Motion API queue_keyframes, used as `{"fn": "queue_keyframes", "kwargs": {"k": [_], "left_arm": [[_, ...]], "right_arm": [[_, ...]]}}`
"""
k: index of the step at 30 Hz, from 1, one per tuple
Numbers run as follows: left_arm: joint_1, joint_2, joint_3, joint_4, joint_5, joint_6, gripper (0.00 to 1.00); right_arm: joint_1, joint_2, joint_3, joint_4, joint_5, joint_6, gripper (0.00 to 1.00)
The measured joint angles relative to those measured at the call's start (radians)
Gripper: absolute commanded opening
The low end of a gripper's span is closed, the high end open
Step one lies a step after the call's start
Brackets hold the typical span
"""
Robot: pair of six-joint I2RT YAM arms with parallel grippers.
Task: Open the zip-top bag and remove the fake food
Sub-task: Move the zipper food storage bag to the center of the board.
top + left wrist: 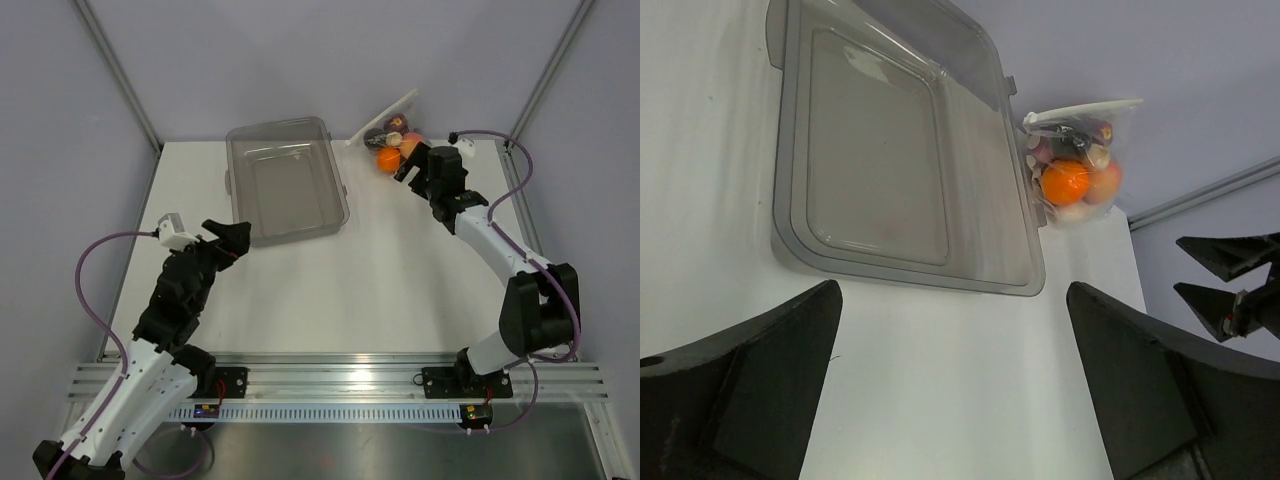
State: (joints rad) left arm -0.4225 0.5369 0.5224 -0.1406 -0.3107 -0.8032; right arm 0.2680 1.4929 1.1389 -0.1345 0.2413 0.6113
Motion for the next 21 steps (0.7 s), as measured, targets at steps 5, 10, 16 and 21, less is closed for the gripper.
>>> {"fn": "queue_keyframes", "kwargs": {"k": [5, 10, 16, 21], "left_arm": [[0.0, -0.022, -0.009, 0.019, 0.0, 0.0, 0.99], [0.0, -0.037, -0.021, 0.038, 0.0, -0.002, 0.99], [0.0, -0.04, -0.026, 0.039, 0.0, -0.003, 0.99], [0.0, -0.04, -0.026, 0.038, 0.0, -0.003, 0.99]], "right_arm": [[-0.019, 0.125, 0.096, 0.088, 0.002, -0.069, 0.99], [-0.021, 0.256, 0.209, 0.198, 0.01, -0.164, 0.99], [-0.032, 0.463, 0.457, 0.195, 0.049, -0.235, 0.95], [-0.05, 0.591, 0.574, 0.216, 0.051, -0.286, 0.91]]}}
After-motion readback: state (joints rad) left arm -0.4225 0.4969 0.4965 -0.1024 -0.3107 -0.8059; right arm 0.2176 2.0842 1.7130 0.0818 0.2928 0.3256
